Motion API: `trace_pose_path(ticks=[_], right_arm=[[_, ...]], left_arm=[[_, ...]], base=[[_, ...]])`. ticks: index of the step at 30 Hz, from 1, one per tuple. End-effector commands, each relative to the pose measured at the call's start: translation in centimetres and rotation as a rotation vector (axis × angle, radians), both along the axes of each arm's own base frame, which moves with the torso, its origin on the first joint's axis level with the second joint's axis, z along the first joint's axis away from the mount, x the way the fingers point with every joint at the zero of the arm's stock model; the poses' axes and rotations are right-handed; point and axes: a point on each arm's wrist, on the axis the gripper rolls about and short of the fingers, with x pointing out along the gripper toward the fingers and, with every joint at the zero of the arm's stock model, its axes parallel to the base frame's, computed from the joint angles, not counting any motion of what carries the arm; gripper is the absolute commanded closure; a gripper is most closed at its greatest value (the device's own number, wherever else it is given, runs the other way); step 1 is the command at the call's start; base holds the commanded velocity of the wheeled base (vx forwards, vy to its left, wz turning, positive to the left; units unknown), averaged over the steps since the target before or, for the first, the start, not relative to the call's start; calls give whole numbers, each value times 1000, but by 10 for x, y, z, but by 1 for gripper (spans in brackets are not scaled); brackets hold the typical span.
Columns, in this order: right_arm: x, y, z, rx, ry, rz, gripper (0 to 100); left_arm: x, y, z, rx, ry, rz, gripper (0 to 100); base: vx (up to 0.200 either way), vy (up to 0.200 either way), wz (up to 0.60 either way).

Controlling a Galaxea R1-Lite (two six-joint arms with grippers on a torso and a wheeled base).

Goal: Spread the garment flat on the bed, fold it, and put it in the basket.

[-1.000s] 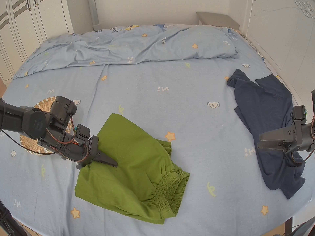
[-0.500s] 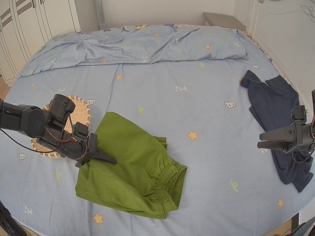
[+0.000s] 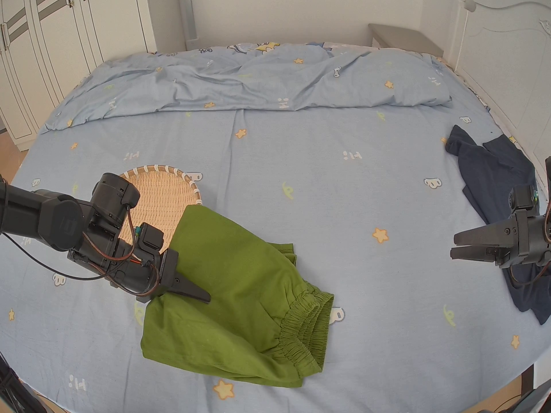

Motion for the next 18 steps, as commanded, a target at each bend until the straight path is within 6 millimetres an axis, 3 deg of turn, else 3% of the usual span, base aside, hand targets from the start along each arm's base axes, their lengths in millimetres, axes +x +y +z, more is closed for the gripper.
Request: trace_pose_path(ticks=[1, 4, 8, 18], right_arm=[[0, 0, 1, 1, -5, -2, 0], [0, -1, 1, 1, -5, -6, 0], [0, 0, 0, 0, -3, -1, 0], [2, 1, -2, -1, 6, 2, 0]], left_arm=[[-17, -8, 12, 5, -56, -57, 100], [-32, -18, 35, -1, -151, -106, 100], [-37, -17, 54, 10, -276, -144, 100], [-22, -7, 92, 105, -416, -248, 100]], base=[[0, 0, 0], [0, 0, 0], [0, 0, 0], [0, 0, 0]])
